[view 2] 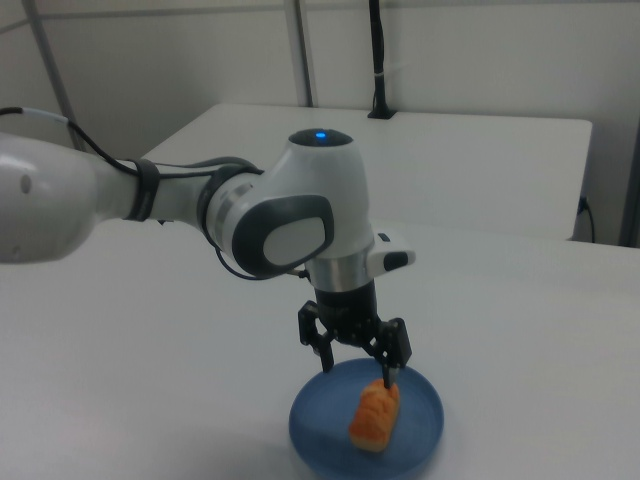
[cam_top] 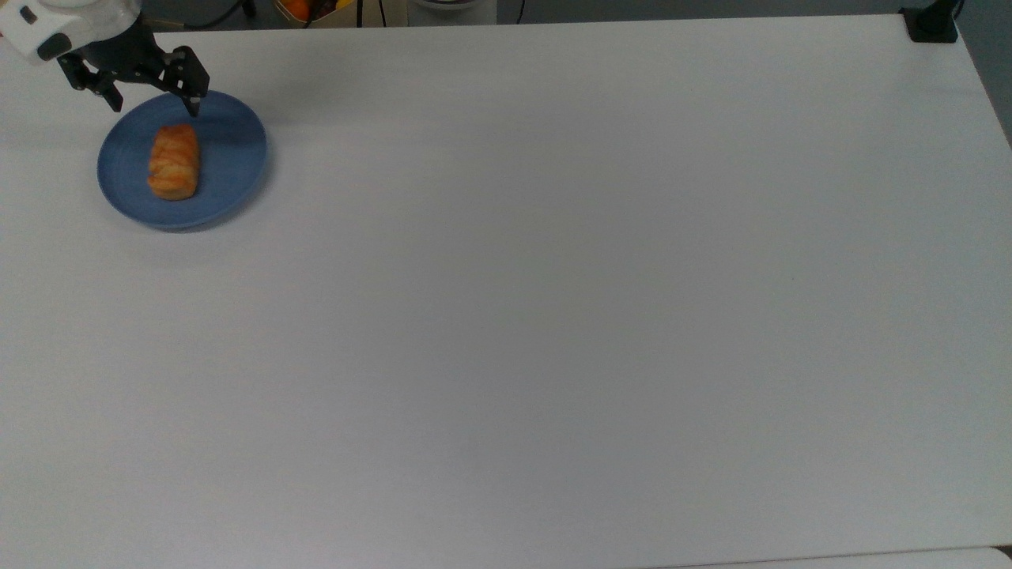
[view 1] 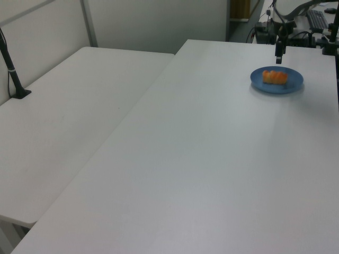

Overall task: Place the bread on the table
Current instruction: 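Move the gripper over the bread roll on the blue plate, then lower the gripper and close it on the orange bread roll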

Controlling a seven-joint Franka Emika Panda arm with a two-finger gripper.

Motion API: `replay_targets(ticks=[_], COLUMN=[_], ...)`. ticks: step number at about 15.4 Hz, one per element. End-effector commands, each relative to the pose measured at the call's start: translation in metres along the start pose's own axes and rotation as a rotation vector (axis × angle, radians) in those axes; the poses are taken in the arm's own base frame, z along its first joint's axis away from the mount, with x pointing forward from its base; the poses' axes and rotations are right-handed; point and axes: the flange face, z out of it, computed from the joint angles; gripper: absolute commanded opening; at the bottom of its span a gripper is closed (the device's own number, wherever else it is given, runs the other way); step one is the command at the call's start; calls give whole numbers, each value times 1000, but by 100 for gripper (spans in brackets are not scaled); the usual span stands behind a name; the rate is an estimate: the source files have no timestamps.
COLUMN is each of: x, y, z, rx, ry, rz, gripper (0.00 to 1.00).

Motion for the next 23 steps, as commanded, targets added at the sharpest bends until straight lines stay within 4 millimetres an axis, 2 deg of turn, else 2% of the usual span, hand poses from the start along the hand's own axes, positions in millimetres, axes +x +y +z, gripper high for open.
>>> replay_targets(ticks=[1,10,12,14,17,18,21,23], x=[3,15,15,13,13,13,12,10], y=[3,0,-1,-3,-4,-4,-4,-5], z=[25,79,88,96,95,94,86,68], rx=[-33,-59,-62,-56,-53,-50,-45,-37], ry=[5,-8,-11,-23,-25,-29,-27,-24], rz=[-19,-20,-32,-36,-37,-37,-32,-36], gripper=[100,100,89,72,45,41,39,39])
